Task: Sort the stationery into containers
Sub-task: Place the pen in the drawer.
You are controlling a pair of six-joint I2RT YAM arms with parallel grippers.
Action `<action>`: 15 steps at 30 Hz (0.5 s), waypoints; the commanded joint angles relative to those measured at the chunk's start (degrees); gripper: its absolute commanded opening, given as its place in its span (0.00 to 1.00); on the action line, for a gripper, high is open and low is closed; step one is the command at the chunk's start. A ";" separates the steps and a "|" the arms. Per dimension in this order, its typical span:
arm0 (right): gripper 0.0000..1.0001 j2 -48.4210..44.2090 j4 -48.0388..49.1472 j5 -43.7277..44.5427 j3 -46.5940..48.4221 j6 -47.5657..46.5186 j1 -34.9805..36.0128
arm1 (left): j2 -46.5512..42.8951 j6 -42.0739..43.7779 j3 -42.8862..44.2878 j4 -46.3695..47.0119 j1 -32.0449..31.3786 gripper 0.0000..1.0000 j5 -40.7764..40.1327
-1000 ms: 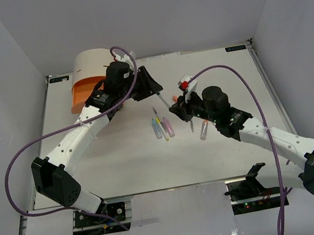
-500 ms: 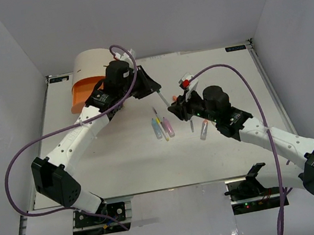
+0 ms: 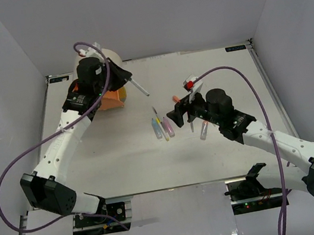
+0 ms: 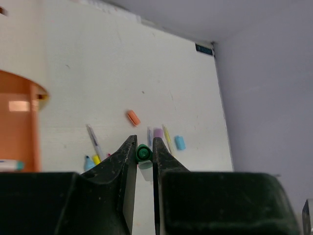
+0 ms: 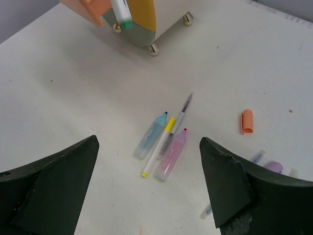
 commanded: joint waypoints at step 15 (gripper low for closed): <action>0.90 1.13 -3.49 0.58 -2.22 2.61 0.09 | -5.47 -4.32 -8.86 7.11 25.26 0.14 6.51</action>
